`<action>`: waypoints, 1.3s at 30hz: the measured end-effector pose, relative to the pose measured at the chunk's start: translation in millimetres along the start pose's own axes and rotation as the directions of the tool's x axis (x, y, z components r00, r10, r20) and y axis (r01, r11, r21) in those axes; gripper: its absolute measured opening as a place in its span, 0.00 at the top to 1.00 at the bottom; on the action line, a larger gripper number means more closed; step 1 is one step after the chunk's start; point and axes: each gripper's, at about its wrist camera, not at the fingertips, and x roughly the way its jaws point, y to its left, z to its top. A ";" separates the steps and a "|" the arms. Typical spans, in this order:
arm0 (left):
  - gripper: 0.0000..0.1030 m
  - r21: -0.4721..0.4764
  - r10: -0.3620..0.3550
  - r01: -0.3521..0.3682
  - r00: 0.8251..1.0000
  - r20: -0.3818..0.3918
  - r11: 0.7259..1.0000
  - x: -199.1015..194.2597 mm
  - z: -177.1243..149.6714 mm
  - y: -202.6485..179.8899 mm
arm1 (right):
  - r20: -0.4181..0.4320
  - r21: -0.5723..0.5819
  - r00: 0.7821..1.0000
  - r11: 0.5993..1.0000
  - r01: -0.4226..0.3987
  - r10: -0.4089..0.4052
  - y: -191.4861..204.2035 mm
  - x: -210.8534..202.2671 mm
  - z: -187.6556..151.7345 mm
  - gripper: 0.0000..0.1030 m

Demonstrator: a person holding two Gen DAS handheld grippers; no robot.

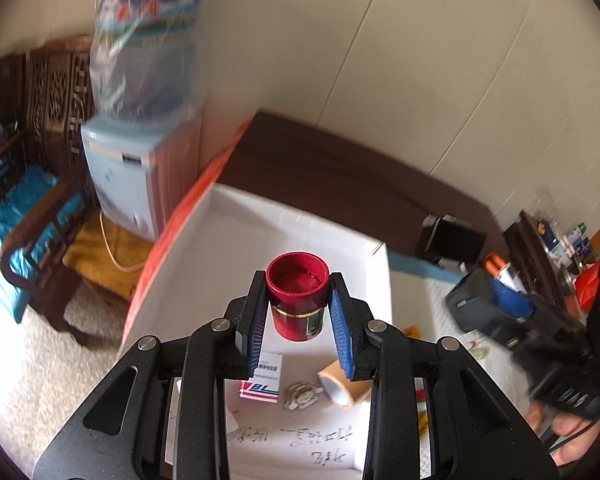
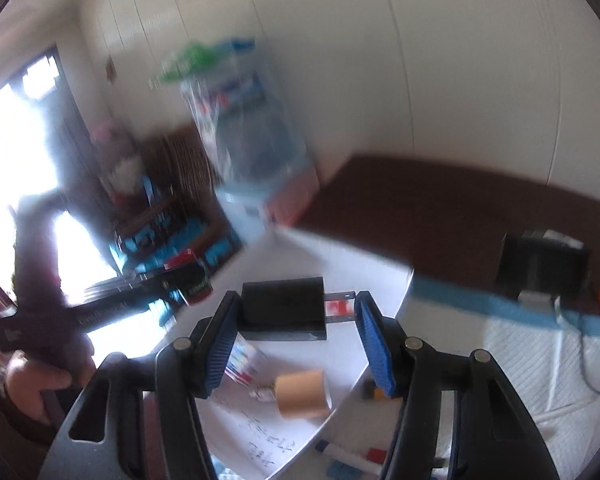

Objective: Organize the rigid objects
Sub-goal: 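Carry the red cup and black plug into the white tray and open both tools, then move both open tools back over the remaining items on the pad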

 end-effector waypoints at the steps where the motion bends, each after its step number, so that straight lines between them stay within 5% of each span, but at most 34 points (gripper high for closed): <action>1: 0.72 -0.003 0.003 -0.003 1.000 -0.016 1.000 7.5 -1.7 1.9 | -0.029 0.003 1.000 1.000 0.001 -0.001 -1.1 11.8 -4.6 0.44; 13: 0.71 -0.013 0.058 -0.060 0.990 -0.125 0.998 64.6 -7.4 21.4 | -0.158 0.015 0.987 1.000 0.000 0.002 -9.2 64.5 -14.8 0.43; 15: 0.54 -0.025 0.061 -0.065 0.991 -0.122 0.998 67.6 -6.7 25.2 | -0.146 -0.001 0.989 1.000 0.023 -0.023 -7.7 65.4 -16.4 0.43; 16: 0.23 -0.036 0.061 -0.065 0.992 -0.109 0.997 68.0 -6.4 28.0 | -0.137 -0.011 0.990 1.000 0.028 -0.029 -6.6 65.6 -17.1 0.42; 17: 0.02 -0.045 0.060 -0.064 0.994 -0.090 0.997 66.4 -5.9 30.0 | -0.133 -0.017 0.991 1.000 0.023 -0.025 -5.7 65.2 -18.9 0.30; 18: 0.00 -0.055 0.063 -0.066 0.997 -0.055 0.996 63.0 -5.0 32.4 | -0.129 -0.018 0.992 1.000 0.017 -0.019 -5.3 64.9 -20.7 0.12; 20: 0.00 -0.072 0.080 -0.080 0.997 -0.015 0.994 57.5 -3.2 37.0 | -0.104 -0.015 0.994 1.000 0.023 -0.024 -5.4 63.2 -22.0 0.00; 30: 0.00 -0.077 0.049 -0.044 0.997 0.066 0.996 23.6 -4.2 32.9 | 0.033 0.021 0.998 0.998 0.057 -0.057 -27.2 13.1 -22.3 0.00; 39: 0.00 0.064 -0.056 0.052 0.996 0.076 0.997 -2.6 -23.2 -15.5 | 0.125 0.198 0.967 0.961 0.195 -0.223 -96.2 -56.2 -51.8 0.00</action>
